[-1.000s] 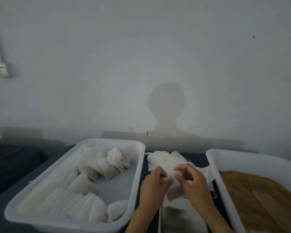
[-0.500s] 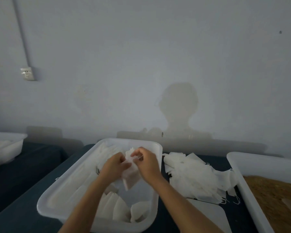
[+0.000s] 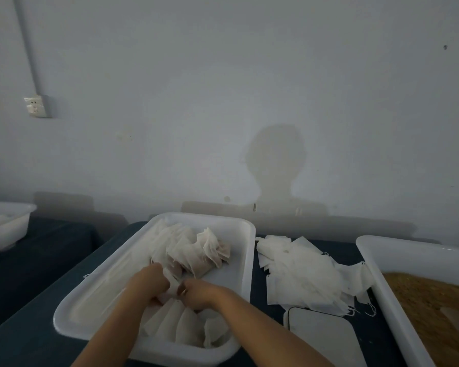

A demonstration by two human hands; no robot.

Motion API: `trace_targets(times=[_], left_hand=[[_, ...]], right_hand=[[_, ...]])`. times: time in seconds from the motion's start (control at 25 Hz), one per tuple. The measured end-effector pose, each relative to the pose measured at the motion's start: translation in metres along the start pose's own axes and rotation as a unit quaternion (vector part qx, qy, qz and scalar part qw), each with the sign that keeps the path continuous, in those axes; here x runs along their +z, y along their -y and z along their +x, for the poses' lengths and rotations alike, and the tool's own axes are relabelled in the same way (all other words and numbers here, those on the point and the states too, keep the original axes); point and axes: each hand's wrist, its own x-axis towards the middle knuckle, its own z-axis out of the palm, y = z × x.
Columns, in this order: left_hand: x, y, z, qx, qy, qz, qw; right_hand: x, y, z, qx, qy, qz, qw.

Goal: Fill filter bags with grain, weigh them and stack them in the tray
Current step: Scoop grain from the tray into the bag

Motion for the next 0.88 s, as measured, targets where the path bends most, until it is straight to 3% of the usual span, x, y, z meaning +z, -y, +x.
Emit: trace_targets(times=[0.12,0.2,0.32,0.44,0.52,0.6,0.72,0.88], left_hand=[[-0.005,-0.006,-0.003,-0.002,-0.071,0.043,0.997],[-0.012,-0.016,-0.007,0.005,-0.134,0.082,0.988],[-0.020,-0.045,-0.016,0.048,-0.158,0.070,0.984],[-0.021,-0.081,-0.023,0.099,-0.166,0.045,0.980],[-0.017,-0.102,-0.027,0.128,-0.179,0.026,0.975],[-0.010,-0.118,-0.031,0.143,-0.187,0.012,0.972],[0.006,-0.128,-0.036,0.161,-0.192,0.003,0.968],[0.022,-0.127,-0.035,0.175,-0.192,0.005,0.966]], right_hand=[[-0.012,-0.002,-0.013,-0.031,-0.024,0.000,0.999],[-0.033,-0.010,-0.027,-0.092,-0.107,0.019,0.990],[-0.073,-0.035,-0.058,-0.135,-0.221,0.079,0.963],[-0.105,-0.082,-0.084,-0.096,-0.337,0.088,0.932],[-0.119,-0.120,-0.096,-0.015,-0.409,0.048,0.911],[-0.126,-0.156,-0.106,0.101,-0.399,-0.043,0.910],[-0.120,-0.194,-0.117,0.257,-0.282,-0.154,0.911],[-0.115,-0.207,-0.118,0.263,-0.276,-0.163,0.910]])
